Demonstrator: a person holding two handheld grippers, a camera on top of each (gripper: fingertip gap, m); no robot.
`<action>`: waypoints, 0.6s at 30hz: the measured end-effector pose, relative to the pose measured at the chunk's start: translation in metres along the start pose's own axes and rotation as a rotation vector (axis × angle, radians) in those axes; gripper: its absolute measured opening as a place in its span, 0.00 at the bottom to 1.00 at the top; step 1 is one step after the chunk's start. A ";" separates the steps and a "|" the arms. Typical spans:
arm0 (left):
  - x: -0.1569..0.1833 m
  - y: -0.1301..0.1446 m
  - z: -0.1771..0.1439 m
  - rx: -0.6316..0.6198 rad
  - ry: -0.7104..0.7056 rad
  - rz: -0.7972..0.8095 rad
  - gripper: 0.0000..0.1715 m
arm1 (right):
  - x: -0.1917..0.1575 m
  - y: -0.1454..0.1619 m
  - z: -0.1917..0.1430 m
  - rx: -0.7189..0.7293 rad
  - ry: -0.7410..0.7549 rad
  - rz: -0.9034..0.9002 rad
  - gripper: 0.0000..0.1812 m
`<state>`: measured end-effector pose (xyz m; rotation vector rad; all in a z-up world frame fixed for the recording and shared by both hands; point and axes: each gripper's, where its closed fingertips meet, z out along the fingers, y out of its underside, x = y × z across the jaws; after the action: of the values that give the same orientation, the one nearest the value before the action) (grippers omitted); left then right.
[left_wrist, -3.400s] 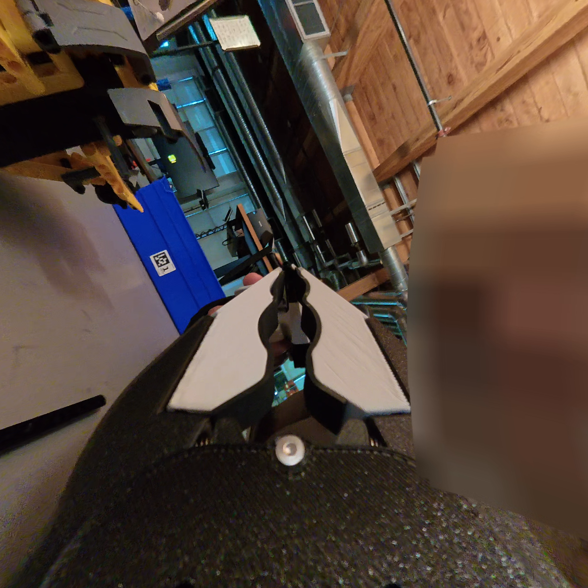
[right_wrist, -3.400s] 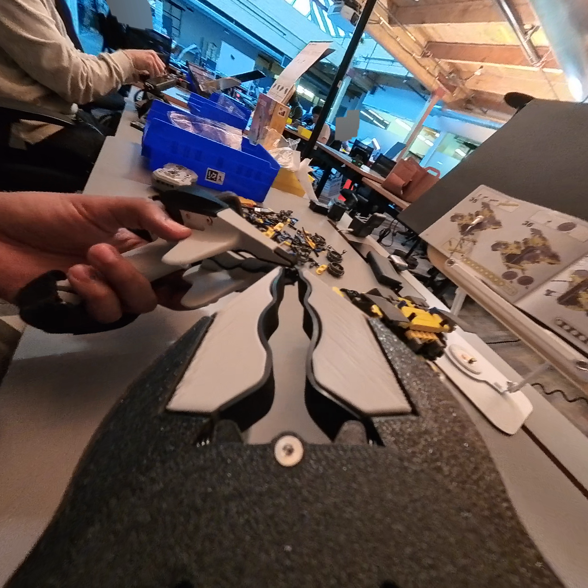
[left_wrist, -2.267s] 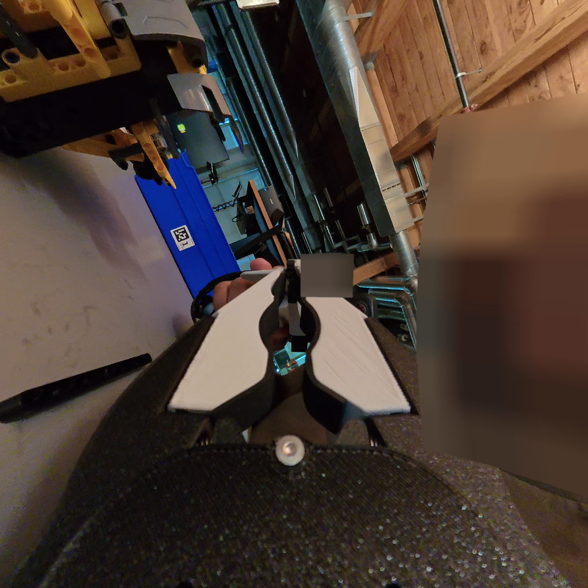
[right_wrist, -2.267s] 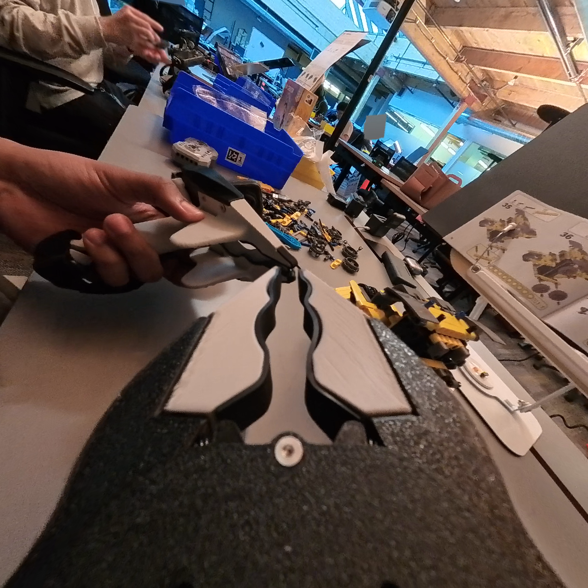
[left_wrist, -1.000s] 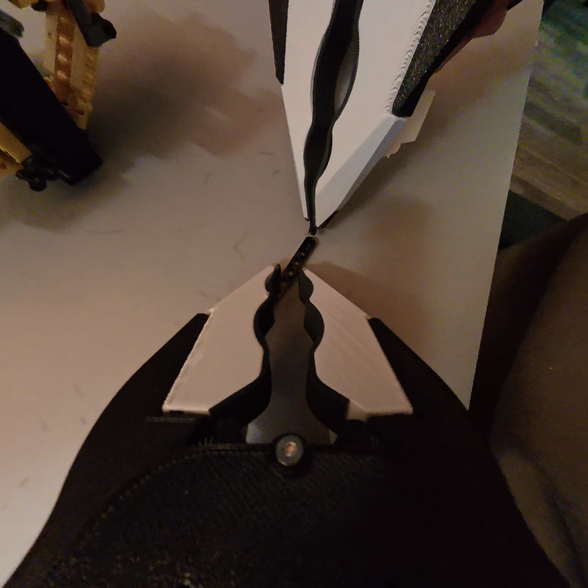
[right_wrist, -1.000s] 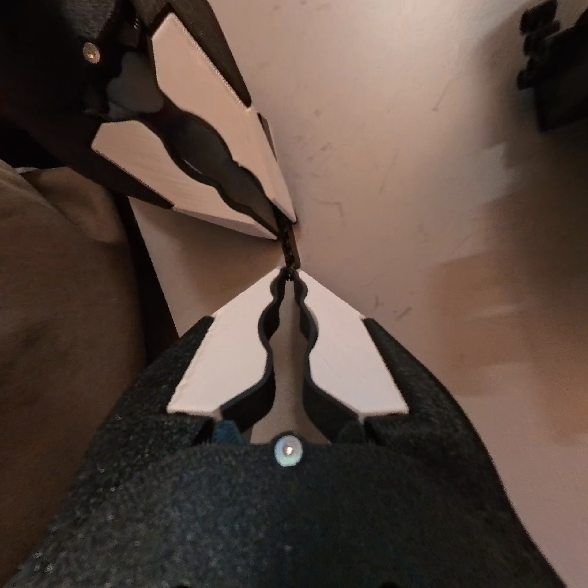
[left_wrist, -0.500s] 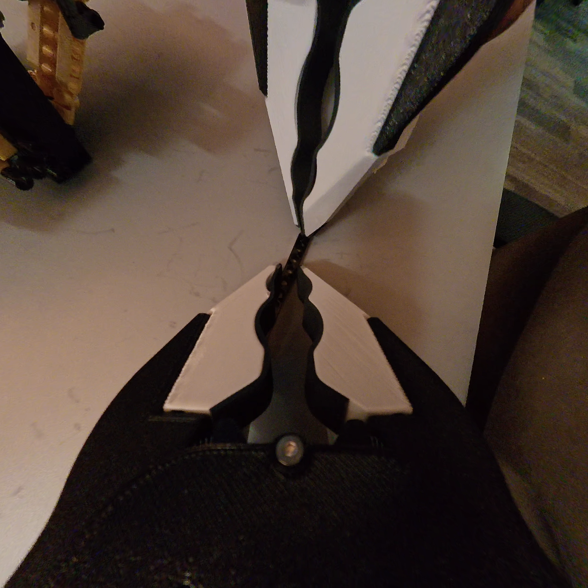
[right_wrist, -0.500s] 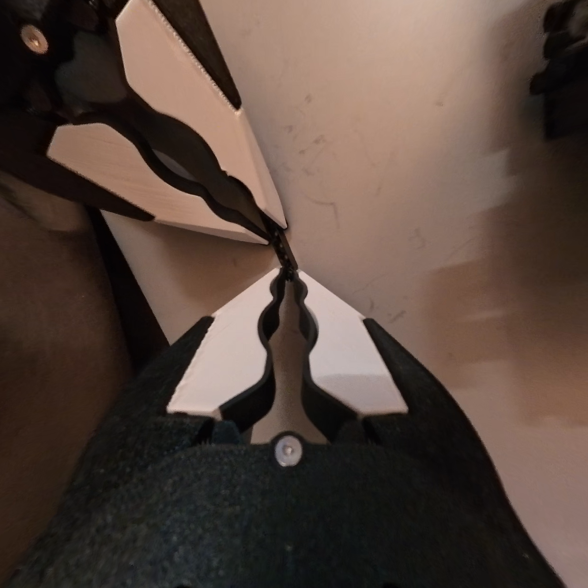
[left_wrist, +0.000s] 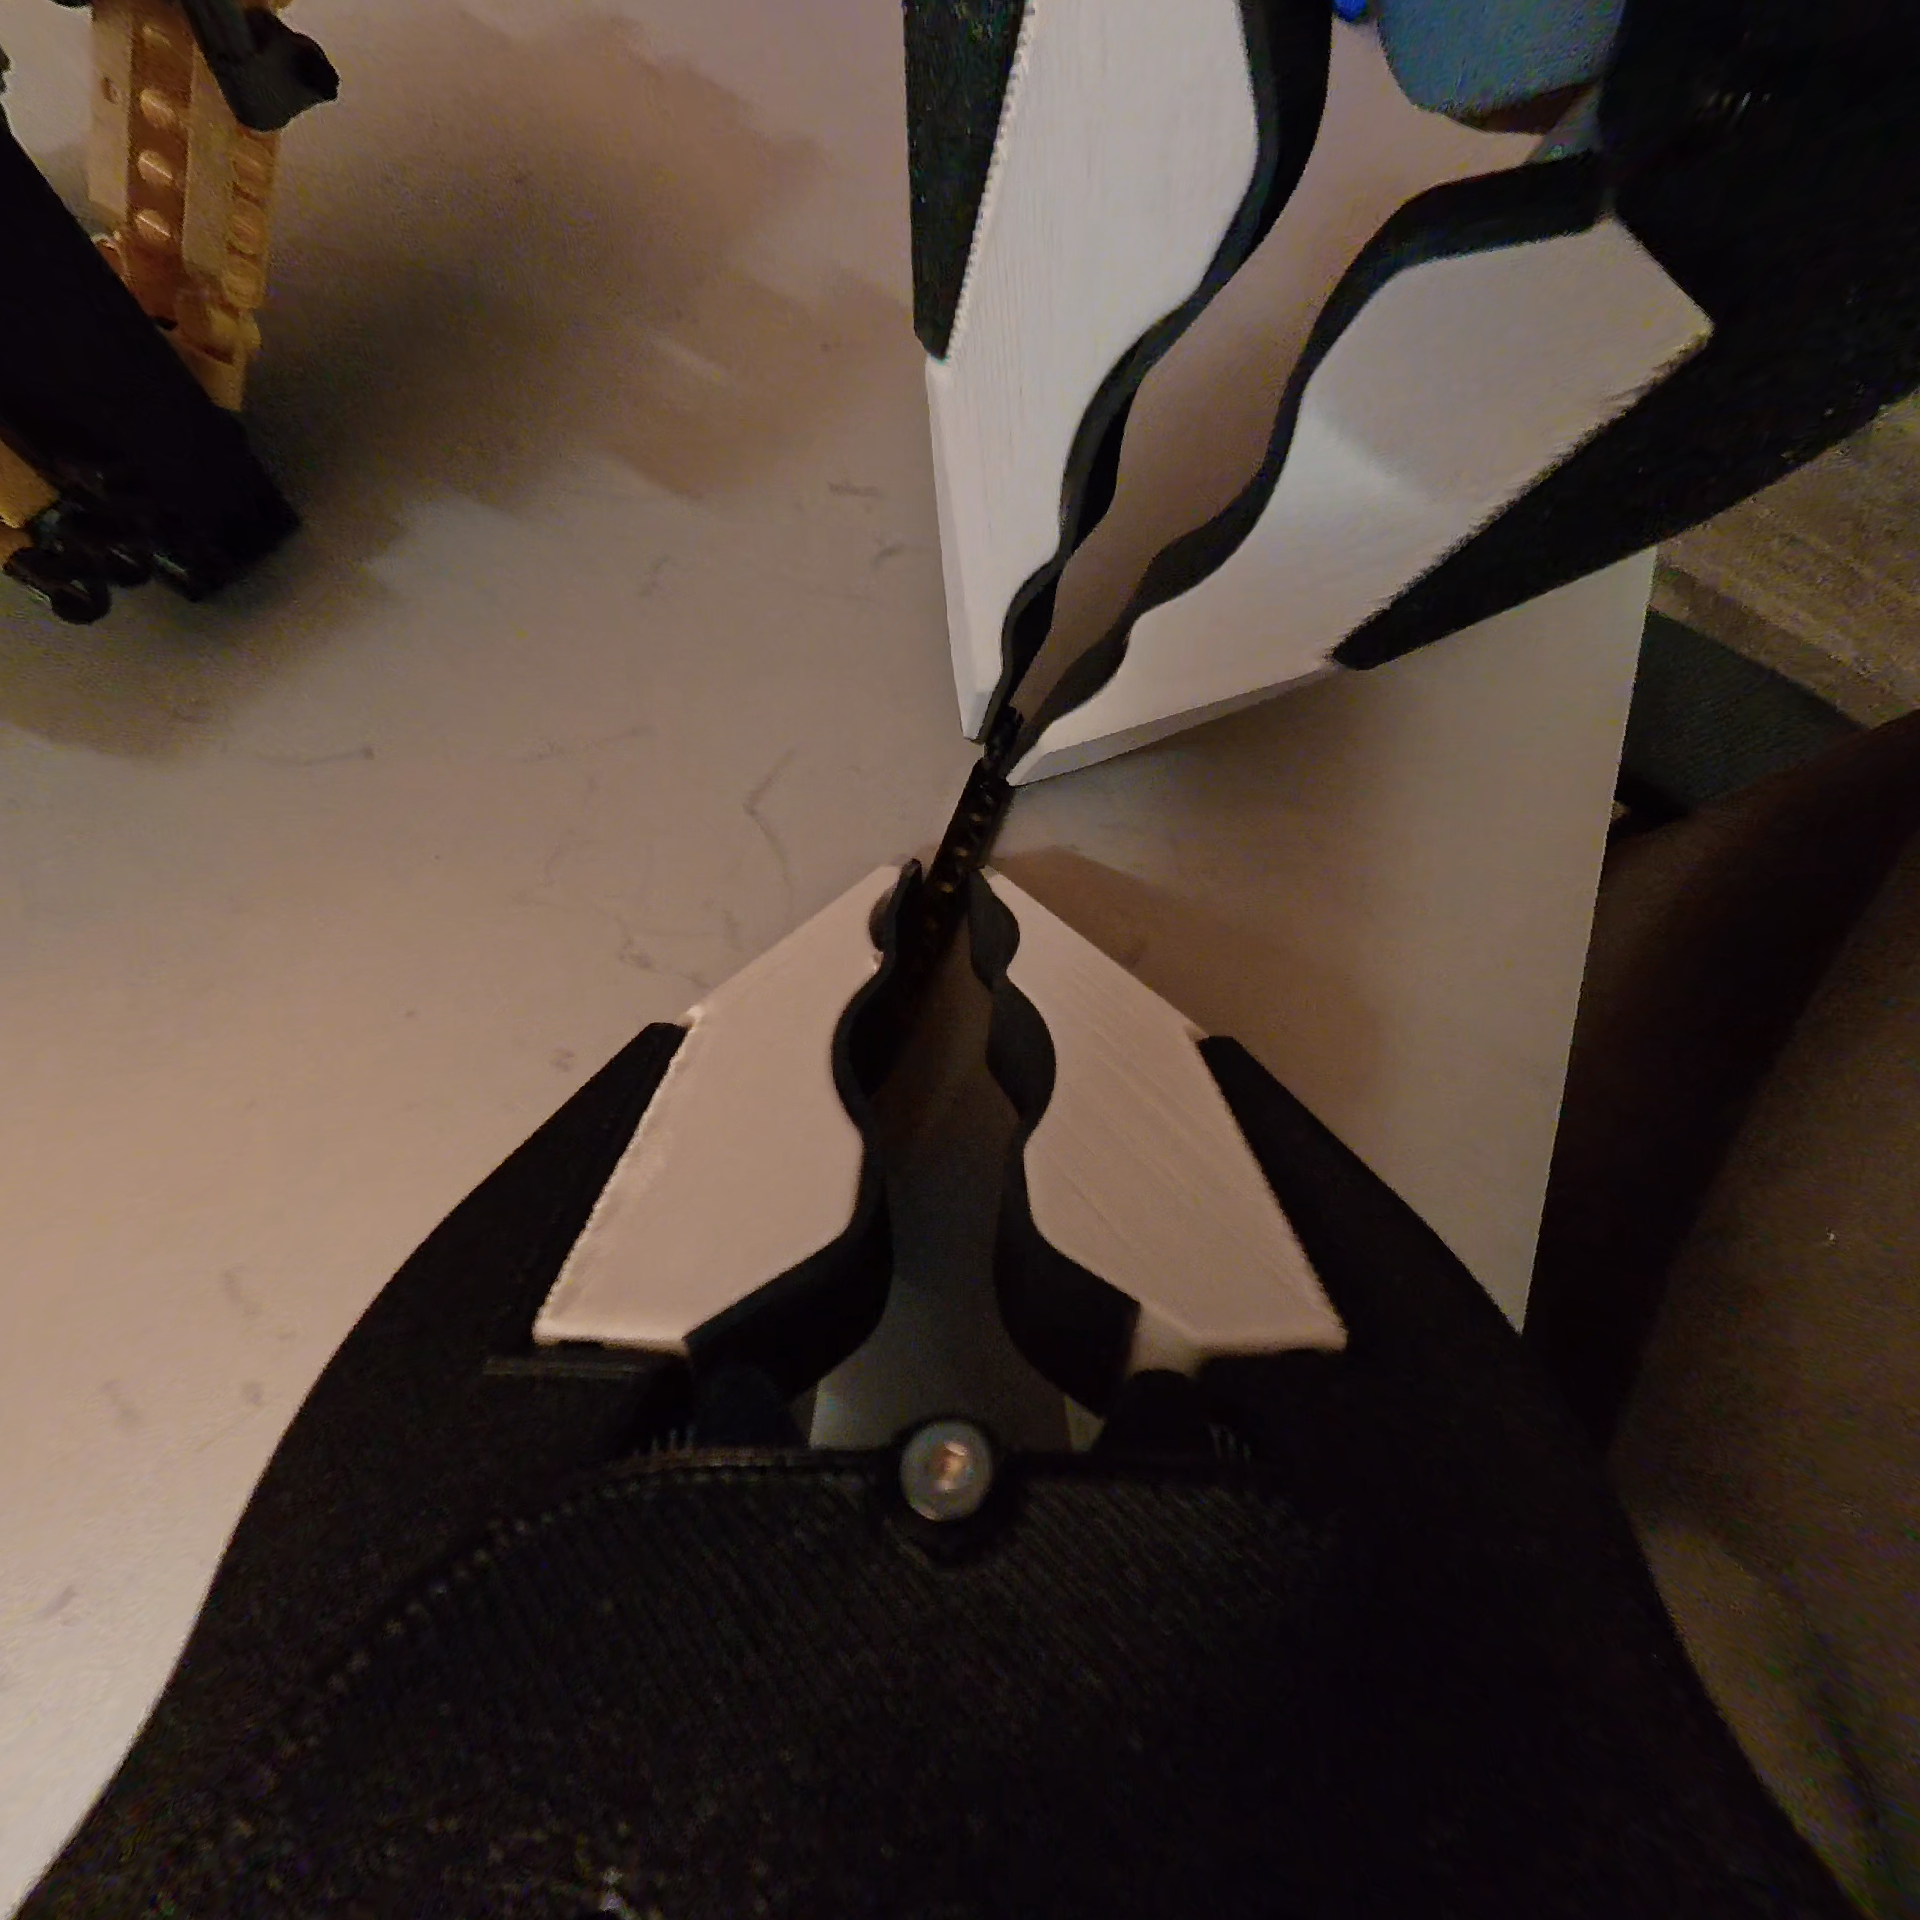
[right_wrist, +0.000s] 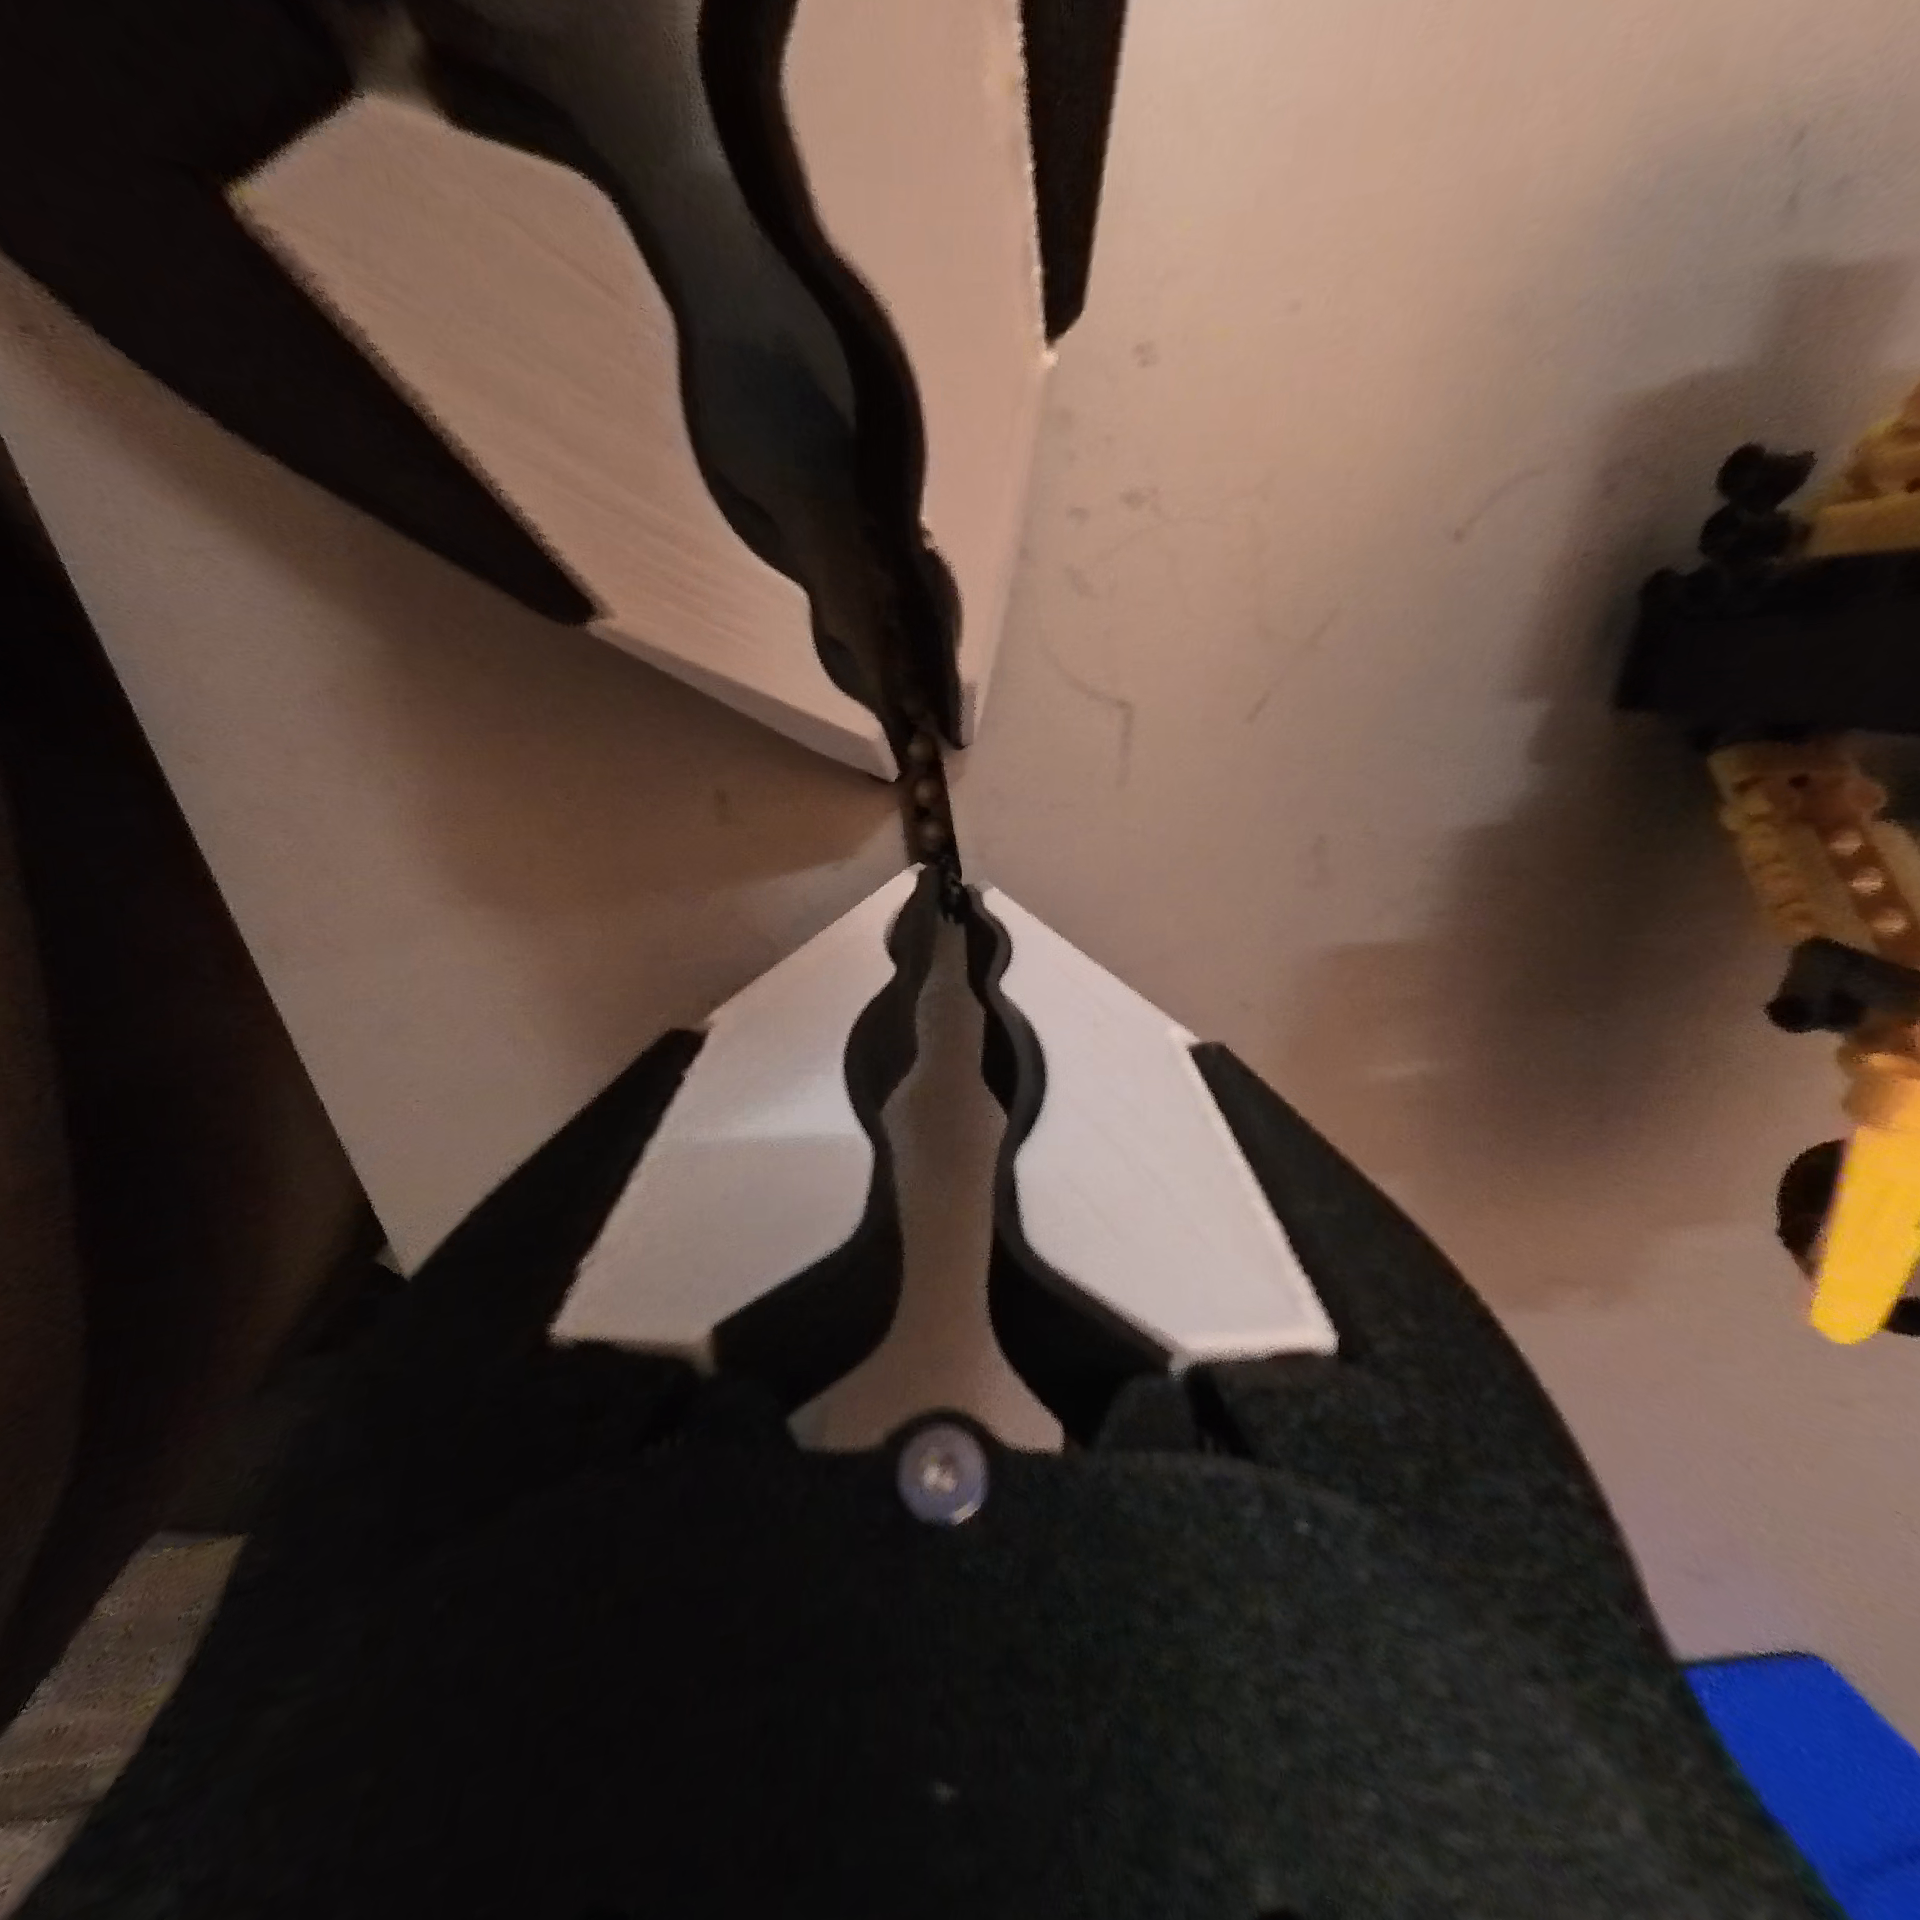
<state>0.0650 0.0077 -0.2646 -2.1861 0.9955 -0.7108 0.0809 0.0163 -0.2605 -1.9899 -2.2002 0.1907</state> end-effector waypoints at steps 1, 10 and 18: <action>0.000 0.000 0.000 0.000 0.001 -0.001 0.04 | 0.000 0.000 0.000 -0.001 -0.001 -0.004 0.02; 0.000 0.000 0.000 0.000 0.000 0.000 0.04 | 0.000 0.000 0.001 0.026 -0.009 -0.063 0.02; 0.000 0.000 0.000 0.001 0.001 -0.001 0.04 | 0.000 0.000 0.001 0.032 0.025 -0.286 0.02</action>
<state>0.0655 0.0078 -0.2645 -2.1863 0.9942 -0.7122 0.0806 0.0160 -0.2612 -1.6269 -2.4149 0.1601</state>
